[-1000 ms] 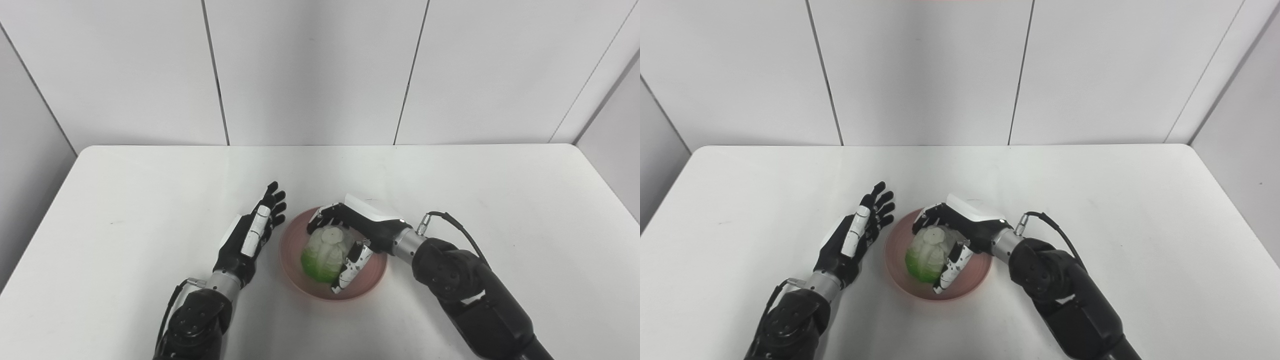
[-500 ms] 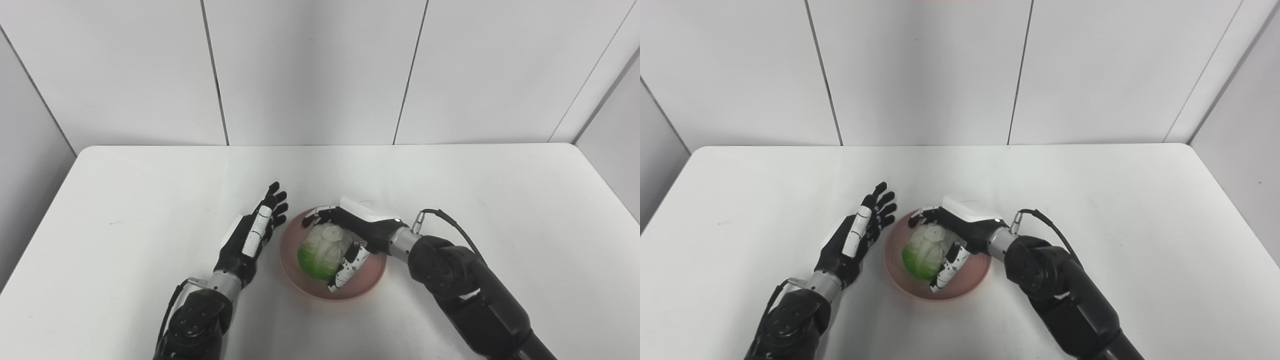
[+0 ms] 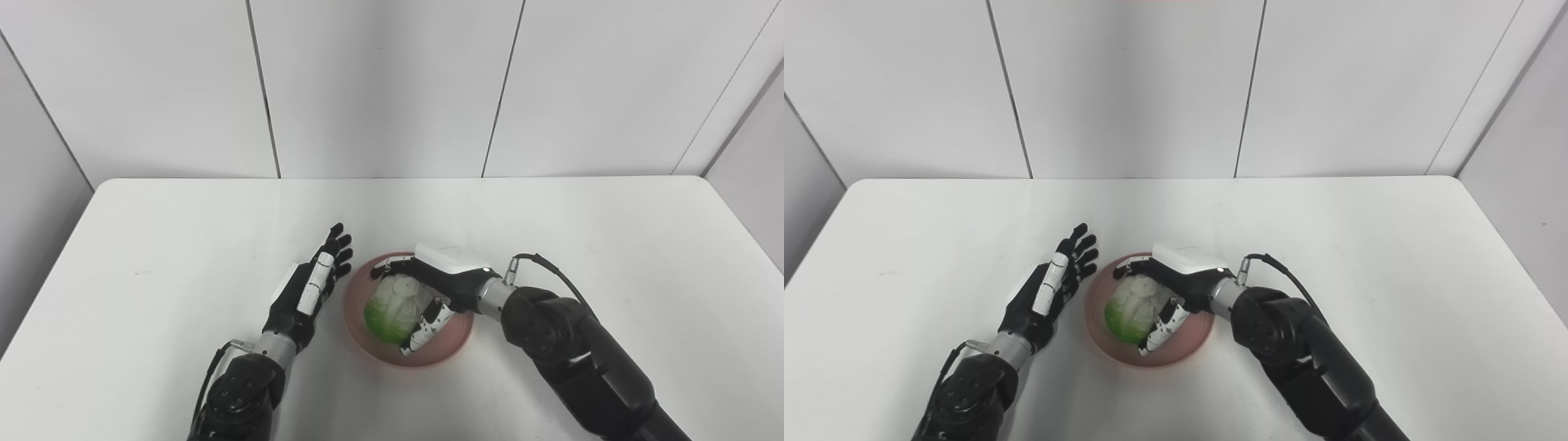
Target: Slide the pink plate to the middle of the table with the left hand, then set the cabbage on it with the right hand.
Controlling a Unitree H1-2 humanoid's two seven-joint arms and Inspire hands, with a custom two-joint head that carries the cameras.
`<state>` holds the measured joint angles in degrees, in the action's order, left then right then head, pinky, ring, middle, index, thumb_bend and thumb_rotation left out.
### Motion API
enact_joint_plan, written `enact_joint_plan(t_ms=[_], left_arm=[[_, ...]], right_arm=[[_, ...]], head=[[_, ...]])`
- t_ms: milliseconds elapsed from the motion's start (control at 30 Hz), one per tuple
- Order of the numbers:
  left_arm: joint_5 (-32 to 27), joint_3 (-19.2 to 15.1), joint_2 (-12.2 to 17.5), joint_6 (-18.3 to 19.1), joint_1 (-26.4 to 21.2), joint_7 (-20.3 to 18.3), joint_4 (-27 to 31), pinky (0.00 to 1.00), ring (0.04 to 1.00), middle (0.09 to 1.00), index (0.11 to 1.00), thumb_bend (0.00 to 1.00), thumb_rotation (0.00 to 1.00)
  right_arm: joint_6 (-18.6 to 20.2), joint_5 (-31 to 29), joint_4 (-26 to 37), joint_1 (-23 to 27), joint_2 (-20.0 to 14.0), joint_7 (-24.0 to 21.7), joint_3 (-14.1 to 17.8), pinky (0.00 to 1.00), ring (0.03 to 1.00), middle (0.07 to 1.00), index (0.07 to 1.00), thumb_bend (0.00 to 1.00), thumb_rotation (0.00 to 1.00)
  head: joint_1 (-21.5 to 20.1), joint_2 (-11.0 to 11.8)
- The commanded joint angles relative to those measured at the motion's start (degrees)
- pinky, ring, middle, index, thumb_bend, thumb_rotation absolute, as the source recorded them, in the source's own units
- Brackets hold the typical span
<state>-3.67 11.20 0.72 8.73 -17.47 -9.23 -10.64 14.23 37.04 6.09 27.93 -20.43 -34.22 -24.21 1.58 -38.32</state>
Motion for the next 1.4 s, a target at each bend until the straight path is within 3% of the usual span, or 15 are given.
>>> enact_joint_plan(t_ms=[0, 200, 300, 367, 500, 767, 933, 1000, 1133, 1167, 1200, 1267, 1300, 1333, 1367], left_arm=[[0.06, 1.48, -0.92, 4.09, 0.84, -2.15, -1.01, 0.94, 0.972, 0.989, 1.0, 0.75, 1.0], [0.5, 1.68, -0.76, 3.37, 0.81, -2.17, -1.25, 0.93, 0.975, 0.989, 0.994, 0.76, 1.0], [0.8, 1.94, -0.43, 3.83, 0.83, -2.26, -0.83, 0.94, 0.969, 0.981, 0.994, 0.76, 1.0], [1.08, 2.05, -0.29, 3.68, 0.79, -2.13, -0.91, 0.94, 0.965, 0.976, 0.991, 0.75, 1.0], [0.64, 1.85, -0.35, 3.63, 0.78, -2.11, -1.23, 0.94, 0.965, 0.975, 0.99, 0.75, 1.0], [0.57, 1.85, -0.17, 3.05, 0.68, -2.32, -1.77, 0.93, 0.962, 0.975, 0.991, 0.75, 1.0], [-0.4, 1.3, -0.46, 3.05, 0.78, -2.68, -1.72, 0.94, 0.966, 0.987, 1.0, 0.73, 1.0], [-0.53, 1.15, -0.5, 3.24, 0.74, -2.81, -1.81, 0.95, 0.972, 0.992, 1.0, 0.74, 1.0], [-0.87, 0.4, -1.01, 2.64, 0.72, -2.44, -2.68, 0.96, 0.973, 0.994, 1.0, 0.75, 1.0], [-0.96, 0.22, -1.14, 2.45, 0.72, -2.31, -2.9, 0.96, 0.972, 0.993, 1.0, 0.76, 1.0], [-0.58, 0.36, -1.03, 2.11, 0.74, -2.18, -2.96, 0.96, 0.971, 0.992, 1.0, 0.76, 1.0], [-0.09, 0.51, -0.93, 1.69, 0.83, -1.86, -2.9, 0.96, 0.971, 0.99, 1.0, 0.76, 1.0], [0.02, 0.51, -0.95, 1.58, 0.88, -1.69, -2.86, 0.97, 0.979, 0.993, 1.0, 0.76, 1.0], [0.1, 0.34, -1.08, 1.22, 0.96, -1.31, -2.91, 0.98, 0.983, 0.994, 1.0, 0.76, 1.0], [0.14, 0.15, -1.22, 0.91, 1.02, -0.94, -2.95, 0.98, 0.983, 0.994, 1.0, 0.75, 1.0]], right_arm=[[3.18, 1.31, 3.27, 1.55, -1.73, -2.64, 0.18, 0.67, 0.783, 0.808, 0.837, 0.84, 0.26], [7.99, 4.54, 10.85, 3.69, -3.48, -8.87, -0.1, 0.67, 0.804, 0.857, 0.875, 0.9, 0.34], [10.49, 4.57, 13.81, 5.11, -4.05, -11.94, 0.69, 0.83, 0.85, 0.879, 0.902, 0.91, 0.35], [12.14, 3.7, 15.18, 5.62, -3.92, -13.24, 2.02, 0.74, 0.848, 0.891, 0.914, 0.93, 0.31], [12.65, 3.47, 16.3, 6.22, -3.76, -15.04, 3.97, 0.67, 0.831, 0.894, 0.923, 0.96, 0.29], [12.48, 1.19, 15.82, 6.81, -4.41, -14.81, 6.42, 0.7, 0.857, 0.936, 0.977, 1.0, 0.37], [11.33, -1.39, 15.48, 5.74, -4.45, -11.31, 9.44, 0.72, 0.887, 0.965, 0.998, 1.0, 0.38], [10.5, -2.26, 15.36, 4.76, -4.04, -8.73, 10.94, 0.75, 0.907, 0.981, 1.0, 1.0, 0.43], [6.55, -5.76, 12.21, 0.79, -1.72, 0.67, 15.54, 0.83, 0.951, 0.998, 1.0, 1.0, 0.62], [6.33, -6.63, 11.49, 0.19, -1.38, 1.86, 16.2, 0.85, 0.968, 0.999, 1.0, 1.0, 0.71], [6.93, -7.12, 10.4, -0.68, -0.97, 3.11, 17.05, 0.86, 0.974, 1.0, 1.0, 1.0, 0.74], [8.66, -7.96, 8.53, -2.17, 0.45, 5.96, 18.78, 0.85, 0.976, 1.0, 1.0, 0.96, 0.95], [9.56, -8.34, 7.77, -2.79, 1.3, 7.33, 19.62, 0.87, 0.973, 1.0, 1.0, 0.91, 0.98], [10.04, -11.62, 6.3, -3.59, 3.49, 9.12, 22.17, 0.9, 0.984, 1.0, 1.0, 0.84, 0.99], [10.48, -14.38, 4.98, -4.19, 5.48, 10.74, 24.42, 0.91, 0.986, 1.0, 1.0, 0.82, 0.99]], head=[[-0.18, 0.24], [-0.31, 0.57], [-0.38, 0.69], [-0.39, 0.76], [-0.43, 0.81], [-0.39, 1.11], [-0.44, 1.16], [-0.5, 1.36], [-0.6, 1.63], [-0.6, 1.63], [-0.49, 1.82], [-0.31, 1.88], [-0.31, 1.88], [-0.36, 1.97], [-0.4, 2.01]])
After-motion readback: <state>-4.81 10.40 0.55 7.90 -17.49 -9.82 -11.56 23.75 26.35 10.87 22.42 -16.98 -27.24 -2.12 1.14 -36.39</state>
